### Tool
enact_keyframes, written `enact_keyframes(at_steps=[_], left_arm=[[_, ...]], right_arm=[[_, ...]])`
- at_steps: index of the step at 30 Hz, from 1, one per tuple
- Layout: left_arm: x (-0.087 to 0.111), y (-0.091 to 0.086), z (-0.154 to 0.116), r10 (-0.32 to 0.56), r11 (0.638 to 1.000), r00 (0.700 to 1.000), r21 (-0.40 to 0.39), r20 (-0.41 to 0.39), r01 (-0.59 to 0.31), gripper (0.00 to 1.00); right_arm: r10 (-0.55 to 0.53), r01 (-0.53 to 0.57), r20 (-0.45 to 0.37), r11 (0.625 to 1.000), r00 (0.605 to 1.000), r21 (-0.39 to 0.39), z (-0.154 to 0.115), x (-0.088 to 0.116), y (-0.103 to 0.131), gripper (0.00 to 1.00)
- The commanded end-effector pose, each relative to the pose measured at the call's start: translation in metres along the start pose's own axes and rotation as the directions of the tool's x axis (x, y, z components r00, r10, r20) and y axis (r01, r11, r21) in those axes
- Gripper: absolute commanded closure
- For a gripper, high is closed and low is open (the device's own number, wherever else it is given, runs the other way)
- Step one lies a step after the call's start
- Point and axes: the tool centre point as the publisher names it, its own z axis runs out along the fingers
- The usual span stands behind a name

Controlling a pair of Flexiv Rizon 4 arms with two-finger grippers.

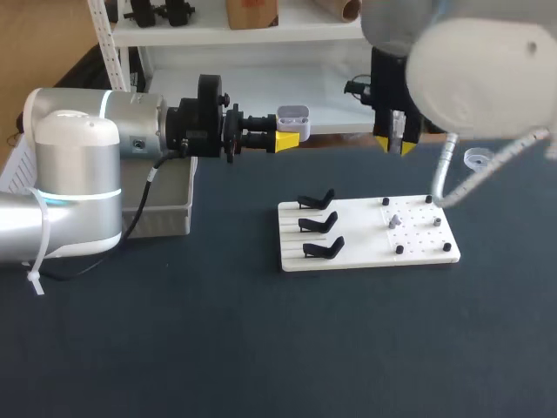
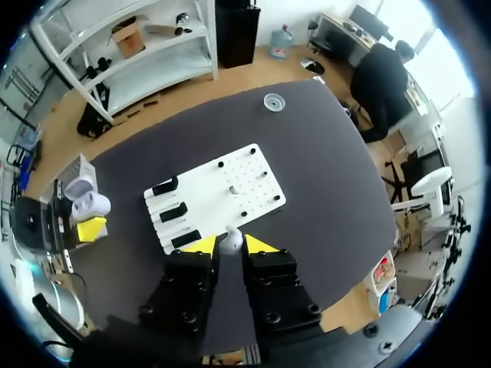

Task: Pick up each earbud case from the left stands, insert the matching earbuds, close the lid, and place the case in the box.

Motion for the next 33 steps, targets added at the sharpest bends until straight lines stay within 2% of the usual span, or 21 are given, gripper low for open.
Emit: enact_keyframes(at_steps=[1, 7, 8, 9, 10, 12, 13, 21, 33], left_arm=[[0.001, 0.000, 0.000, 0.001, 1.000, 1.000, -0.001, 0.002, -0.001, 1.00], [0.001, 0.000, 0.000, 0.001, 1.000, 1.000, -0.001, 0.002, -0.001, 1.00], [0.001, 0.000, 0.000, 0.001, 1.000, 1.000, -0.001, 0.002, -0.001, 1.00], [0.001, 0.000, 0.000, 0.001, 1.000, 1.000, -0.001, 0.002, -0.001, 1.00], [0.001, 0.000, 0.000, 0.001, 1.000, 1.000, -0.001, 0.002, -0.001, 1.00], [0.001, 0.000, 0.000, 0.001, 1.000, 1.000, -0.001, 0.002, -0.001, 1.00], [0.001, 0.000, 0.000, 0.001, 1.000, 1.000, -0.001, 0.002, -0.001, 1.00], [0.001, 0.000, 0.000, 0.001, 1.000, 1.000, -0.001, 0.002, -0.001, 1.00], [0.001, 0.000, 0.000, 0.001, 1.000, 1.000, -0.001, 0.002, -0.001, 1.00]], right_arm=[[0.182, -0.181, -0.046, 0.983, 0.982, 0.025, -0.001, -0.003, 0.004, 1.00], [0.182, -0.181, -0.046, 0.983, 0.982, 0.025, -0.001, -0.003, 0.004, 1.00], [0.216, -0.215, -0.046, 0.976, 0.975, 0.024, -0.005, -0.002, 0.009, 1.00], [0.220, -0.219, -0.013, 0.975, 0.975, 0.027, -0.009, 0.000, 0.016, 1.00], [0.211, -0.211, -0.005, 0.977, 0.977, 0.008, -0.016, 0.002, 0.023, 1.00], [0.195, -0.196, 0.035, 0.980, 0.980, 0.023, -0.026, 0.003, 0.034, 1.00], [0.196, -0.196, 0.017, 0.981, 0.980, -0.003, -0.033, 0.002, 0.039, 1.00], [0.113, -0.113, 0.019, 0.993, 0.993, -0.018, -0.072, 0.000, 0.066, 1.00], [0.006, -0.006, 0.042, 1.000, 0.999, 0.000, -0.073, -0.003, 0.102, 1.00]])
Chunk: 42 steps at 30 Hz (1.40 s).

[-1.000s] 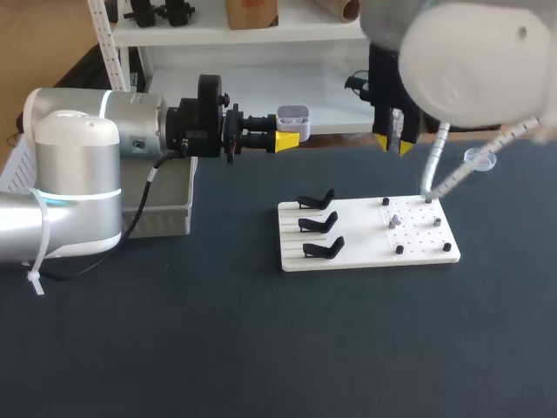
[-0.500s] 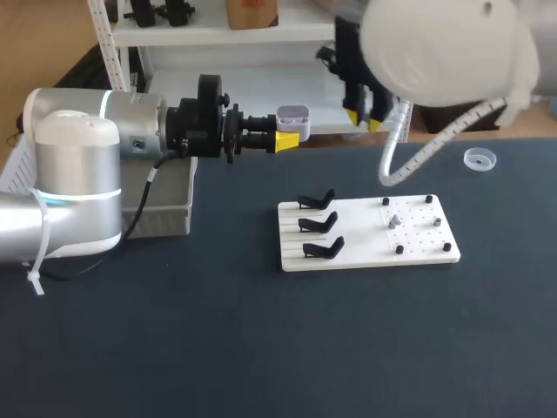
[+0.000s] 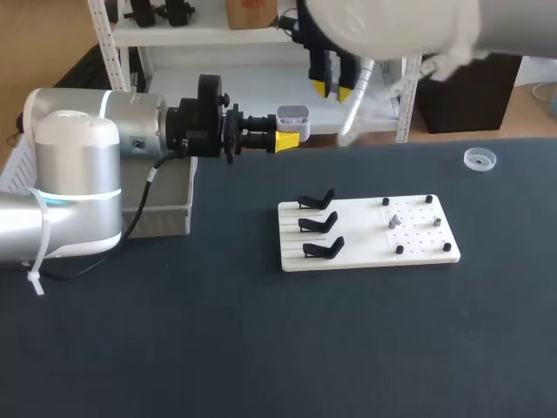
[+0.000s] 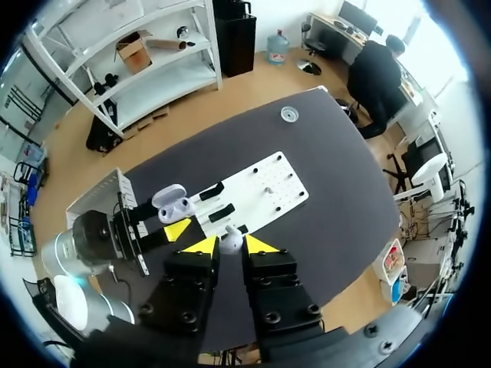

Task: Pick up each earbud case from the left stands, insert the matching earbuds, close the lid, and place the case in the box.

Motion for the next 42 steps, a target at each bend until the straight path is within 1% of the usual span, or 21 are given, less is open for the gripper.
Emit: enact_keyframes(at_steps=[1, 10, 13, 27, 29, 34, 42], left_arm=[[0.001, 0.000, 0.000, 0.001, 1.000, 1.000, -0.001, 0.002, -0.001, 1.00], [0.001, 0.000, 0.000, 0.001, 1.000, 1.000, -0.001, 0.002, -0.001, 1.00], [0.001, 0.000, 0.000, 0.001, 1.000, 1.000, -0.001, 0.002, -0.001, 1.00], [0.001, 0.000, 0.000, 0.001, 1.000, 1.000, -0.001, 0.002, -0.001, 1.00], [0.001, 0.000, 0.000, 0.001, 1.000, 1.000, -0.001, 0.002, -0.001, 1.00], [0.001, 0.000, 0.000, 0.001, 1.000, 1.000, -0.001, 0.002, -0.001, 1.00], [0.001, 0.000, 0.000, 0.001, 1.000, 1.000, -0.001, 0.002, -0.001, 1.00]], right_arm=[[-0.015, 0.015, -0.006, 0.999, 1.000, 0.036, 0.004, -0.003, 0.015, 1.00], [-0.064, 0.064, -0.012, 0.997, 0.998, 0.039, 0.005, -0.008, 0.028, 1.00], [-0.074, 0.075, -0.030, 0.996, 0.997, 0.043, 0.005, -0.009, 0.032, 1.00], [-0.120, 0.122, -0.066, 0.992, 0.991, 0.040, 0.015, -0.008, 0.052, 1.00], [-0.122, 0.125, -0.069, 0.991, 0.990, 0.044, 0.016, -0.008, 0.052, 1.00], [-0.105, 0.115, -0.128, 0.990, 0.986, 0.079, 0.025, -0.002, 0.049, 1.00], [-0.088, 0.102, -0.135, 0.990, 0.987, 0.102, 0.039, 0.001, 0.050, 1.00]])
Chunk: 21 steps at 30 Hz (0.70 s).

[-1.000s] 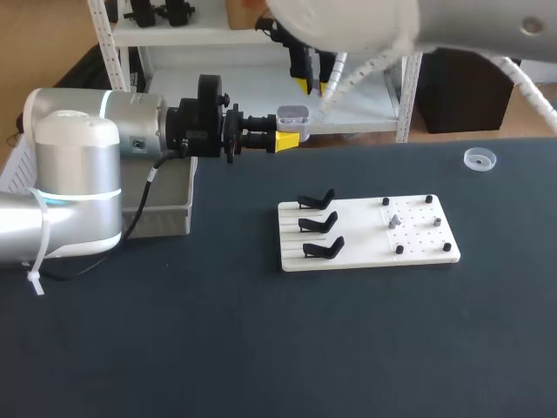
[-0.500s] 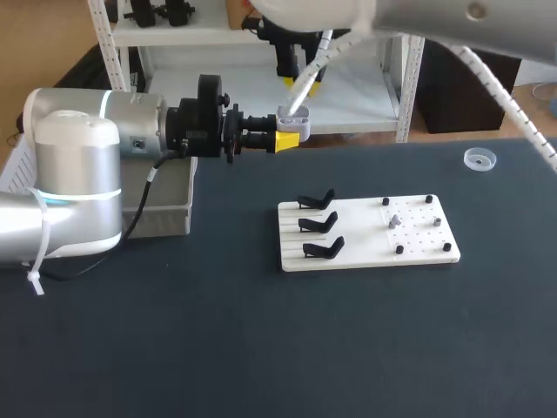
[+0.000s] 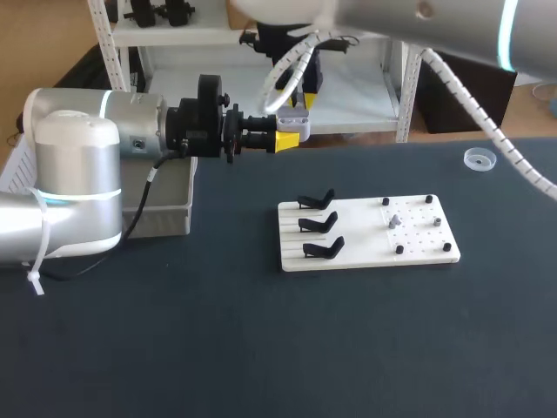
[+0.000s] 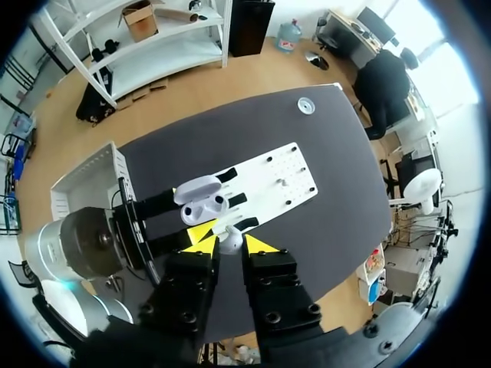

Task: Pick up each earbud case from the left stands, insert the matching earbuds, close the lid, and place the case in the box.

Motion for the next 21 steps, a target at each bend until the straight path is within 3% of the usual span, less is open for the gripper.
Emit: enact_keyframes(at_steps=[1, 21], left_arm=[[0.001, 0.000, 0.000, 0.001, 1.000, 1.000, -0.001, 0.002, -0.001, 1.00], [0.001, 0.000, 0.000, 0.001, 1.000, 1.000, -0.001, 0.002, -0.001, 1.00]], right_arm=[[0.001, -0.001, -0.010, 1.000, 1.000, 0.017, 0.004, -0.003, 0.007, 1.00], [0.028, -0.027, -0.025, 0.998, 0.999, 0.055, 0.023, -0.012, 0.012, 1.00]])
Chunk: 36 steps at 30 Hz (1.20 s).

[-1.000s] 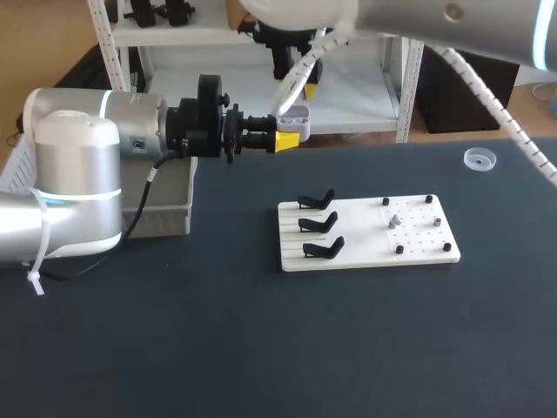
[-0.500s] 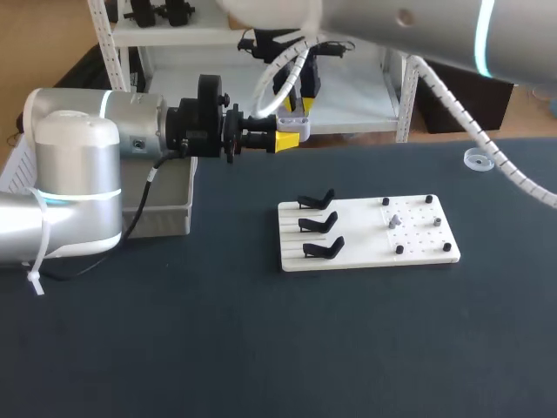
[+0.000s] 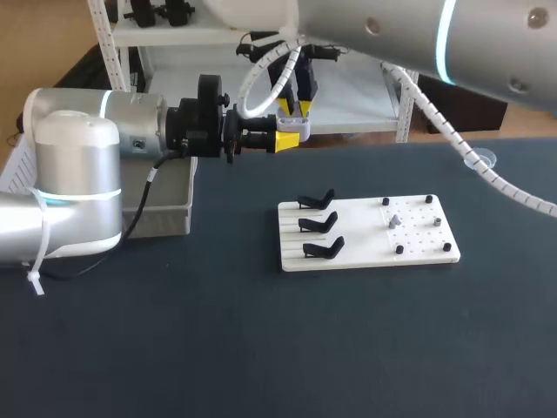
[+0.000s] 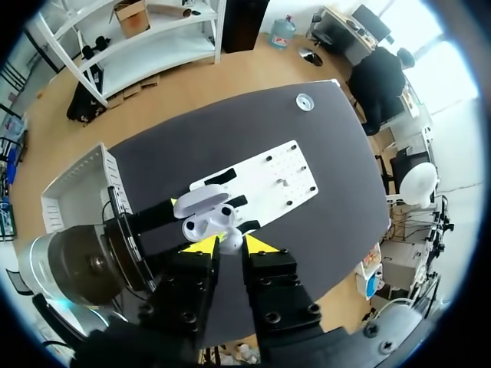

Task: Pick up each earbud case from the left stands, insert the matching earbuds, close the lid, and place the case in the box.

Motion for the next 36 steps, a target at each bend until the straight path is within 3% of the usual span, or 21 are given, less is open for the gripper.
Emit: enact_keyframes(at_steps=[1, 18, 36], left_arm=[[0.0005, 0.0001, 0.0002, 0.001, 1.000, 1.000, -0.001, 0.002, -0.001, 1.00], [0.0005, 0.0001, 0.0002, 0.001, 1.000, 1.000, -0.001, 0.002, -0.001, 1.00], [0.0005, 0.0001, 0.0002, 0.001, 1.000, 1.000, -0.001, 0.002, -0.001, 1.00]], right_arm=[[0.007, -0.007, -0.007, 1.000, 1.000, 0.010, 0.0026, -0.0046, 0.0027, 1.00], [0.106, -0.105, -0.022, 0.994, 0.994, 0.021, 0.0031, -0.0070, 0.0013, 1.00], [0.121, -0.120, -0.038, 0.993, 0.992, 0.021, 0.0090, -0.0112, 0.0064, 1.00]])
